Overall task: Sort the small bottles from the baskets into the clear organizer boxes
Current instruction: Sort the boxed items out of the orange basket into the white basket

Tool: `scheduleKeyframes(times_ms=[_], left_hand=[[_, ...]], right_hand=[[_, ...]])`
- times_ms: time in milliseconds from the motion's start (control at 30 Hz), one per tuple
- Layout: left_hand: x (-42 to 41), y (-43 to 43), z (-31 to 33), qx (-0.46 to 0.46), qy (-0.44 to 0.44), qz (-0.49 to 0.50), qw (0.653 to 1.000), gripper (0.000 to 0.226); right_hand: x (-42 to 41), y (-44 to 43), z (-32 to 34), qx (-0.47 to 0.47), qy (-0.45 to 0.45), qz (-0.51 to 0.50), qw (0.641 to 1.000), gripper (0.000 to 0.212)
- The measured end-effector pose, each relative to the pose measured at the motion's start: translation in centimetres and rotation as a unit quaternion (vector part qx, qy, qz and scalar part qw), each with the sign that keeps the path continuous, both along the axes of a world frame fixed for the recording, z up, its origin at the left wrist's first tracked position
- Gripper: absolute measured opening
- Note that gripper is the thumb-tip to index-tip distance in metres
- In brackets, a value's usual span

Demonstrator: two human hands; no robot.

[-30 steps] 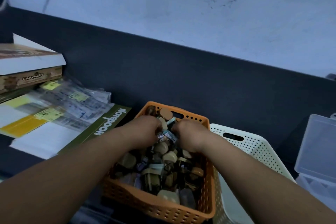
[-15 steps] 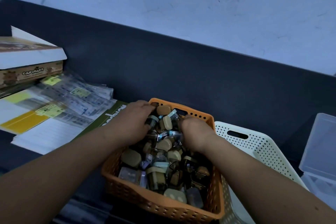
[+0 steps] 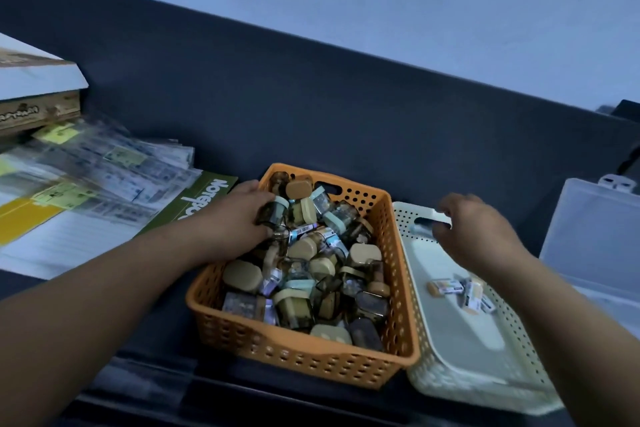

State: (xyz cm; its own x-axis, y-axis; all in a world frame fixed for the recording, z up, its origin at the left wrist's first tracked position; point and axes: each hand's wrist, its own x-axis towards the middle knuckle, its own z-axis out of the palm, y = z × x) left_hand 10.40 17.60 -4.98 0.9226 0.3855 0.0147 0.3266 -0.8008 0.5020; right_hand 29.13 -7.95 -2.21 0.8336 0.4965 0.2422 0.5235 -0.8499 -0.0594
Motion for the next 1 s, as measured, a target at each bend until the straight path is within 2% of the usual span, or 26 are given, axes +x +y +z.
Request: scheduleKeyframes(times_ms=[67,133,233,333,567,667,767,1000], left_hand=[[0.1,0.1,-0.2,0.003,-0.001,0.005,1.000,0.058],[0.2,0.3,-0.5,0.001,0.001,0.008,1.000,0.060],[0.3,0.6,-0.9,-0.015,-0.002,0.010,1.000,0.060],[0.2,0.6,-0.9,-0.025,-0.007,0.010,1.000,0.058],[-0.1,0.9,-1.1,-0.082,-0.020,-0.009,0.996,0.055],[-0.1,1.0,-1.2,-0.092,-0.024,-0.013,0.995,0.055],[-0.2,1.2,-1.3,-0.094,-0.026,-0.019,0.995,0.055],[-0.2,1.0,-1.3,-0.097,-0.032,-0.021,0.994,0.056]], right_hand=[[-1.2,0.9,0.3,0.035,-0.006,0.037,0.999,0.029],[-2.9,3.1,0.8,0.055,0.014,0.126,0.990,0.028],[-4.9,7.3,0.6,0.007,0.104,0.218,0.970,0.025],[-4.8,10.6,-0.7,-0.081,0.138,0.228,0.960,0.028],[-3.7,13.4,-3.6,-0.223,0.096,0.266,0.933,0.041],[-3.5,14.0,-3.3,-0.254,0.099,0.263,0.925,0.044],[-3.1,14.1,-3.4,-0.250,0.090,0.256,0.929,0.043],[-2.3,13.2,-3.9,-0.144,0.138,0.245,0.949,0.025]])
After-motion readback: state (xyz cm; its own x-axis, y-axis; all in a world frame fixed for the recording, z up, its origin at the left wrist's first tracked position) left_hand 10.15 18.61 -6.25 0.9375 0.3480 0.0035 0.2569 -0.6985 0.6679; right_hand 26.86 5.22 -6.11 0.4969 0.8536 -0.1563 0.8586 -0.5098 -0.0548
